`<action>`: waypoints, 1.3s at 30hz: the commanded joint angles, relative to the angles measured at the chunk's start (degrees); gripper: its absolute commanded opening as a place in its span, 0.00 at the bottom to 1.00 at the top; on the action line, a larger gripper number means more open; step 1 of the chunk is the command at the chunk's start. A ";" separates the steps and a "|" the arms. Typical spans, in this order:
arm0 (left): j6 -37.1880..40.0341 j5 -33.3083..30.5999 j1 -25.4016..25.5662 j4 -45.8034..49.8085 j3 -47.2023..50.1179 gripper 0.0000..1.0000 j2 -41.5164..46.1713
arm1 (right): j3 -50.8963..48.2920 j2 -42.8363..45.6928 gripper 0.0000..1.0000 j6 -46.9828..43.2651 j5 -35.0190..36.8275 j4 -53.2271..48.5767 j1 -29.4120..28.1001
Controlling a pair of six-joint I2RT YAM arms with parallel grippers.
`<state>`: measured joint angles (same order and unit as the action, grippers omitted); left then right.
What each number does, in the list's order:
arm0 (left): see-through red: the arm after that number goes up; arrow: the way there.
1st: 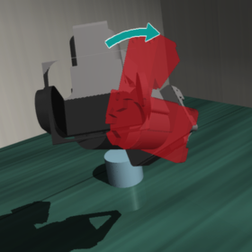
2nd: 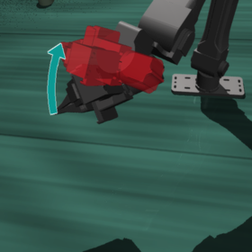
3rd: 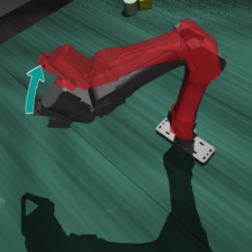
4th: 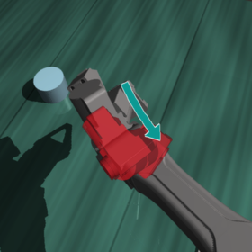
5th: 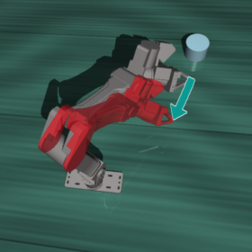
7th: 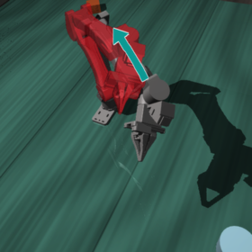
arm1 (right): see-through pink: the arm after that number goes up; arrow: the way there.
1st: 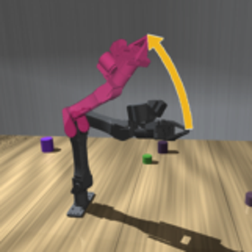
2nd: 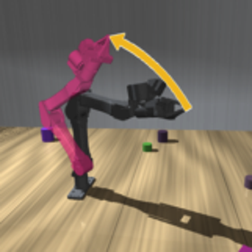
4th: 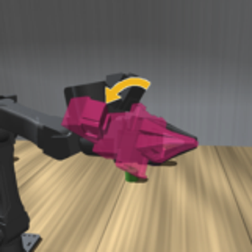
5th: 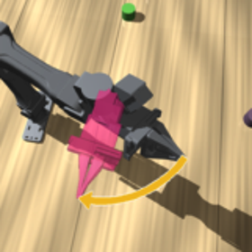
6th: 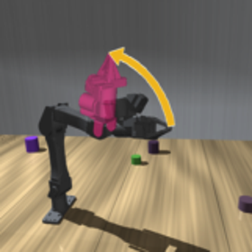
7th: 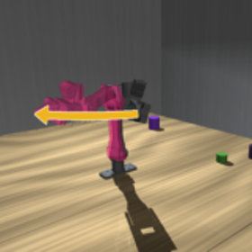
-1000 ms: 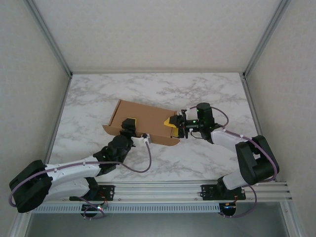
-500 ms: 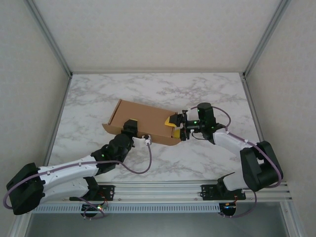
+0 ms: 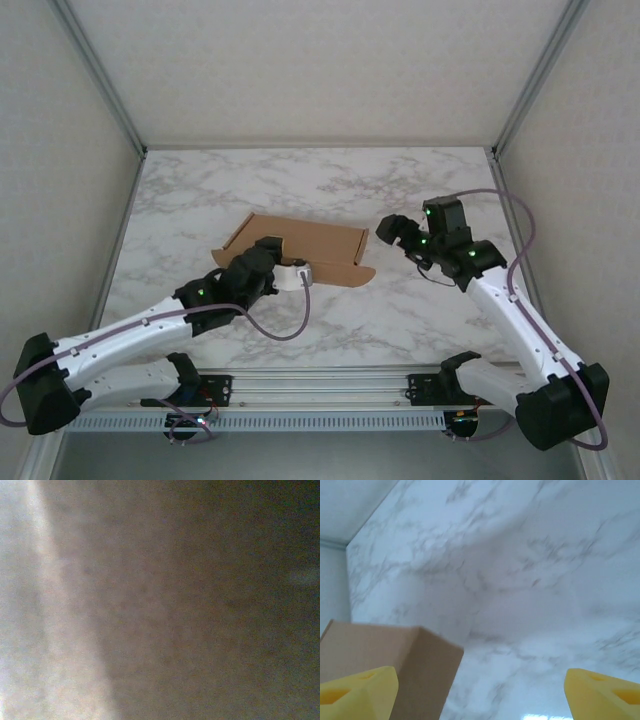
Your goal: Fold the paper box
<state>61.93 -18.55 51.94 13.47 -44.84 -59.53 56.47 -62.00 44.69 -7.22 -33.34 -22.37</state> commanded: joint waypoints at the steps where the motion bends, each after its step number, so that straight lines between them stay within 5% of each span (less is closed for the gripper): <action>1: -8.97 5.01 0.18 15.02 -7.55 0.44 -3.64 | 5.20 -4.58 0.85 -7.06 8.71 -3.00 0.03; 7: -16.56 11.04 -0.08 27.61 -18.14 0.44 -10.07 | 11.52 -11.07 0.81 -11.42 2.26 -2.63 0.09; 17: -24.20 24.66 -3.25 34.73 -27.21 0.43 -17.77 | 17.10 -14.21 0.80 -16.32 1.06 -7.62 0.07; 25: -23.48 25.57 -2.95 40.02 -31.58 0.42 -24.01 | 14.34 -14.88 0.81 -15.20 -1.70 -6.46 0.37; 32: -24.33 25.49 -2.90 41.45 -32.28 0.45 -27.69 | 11.57 -27.37 0.72 -10.91 -21.43 3.51 2.55; 39: -23.02 24.96 -2.90 41.98 -34.17 0.46 -31.15 | 16.68 -43.15 0.46 -12.47 -37.44 7.50 1.00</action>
<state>38.33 6.28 48.93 53.43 -76.82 -90.02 69.93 -102.35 32.82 -34.33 -28.10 -20.23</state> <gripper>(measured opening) 0.502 0.476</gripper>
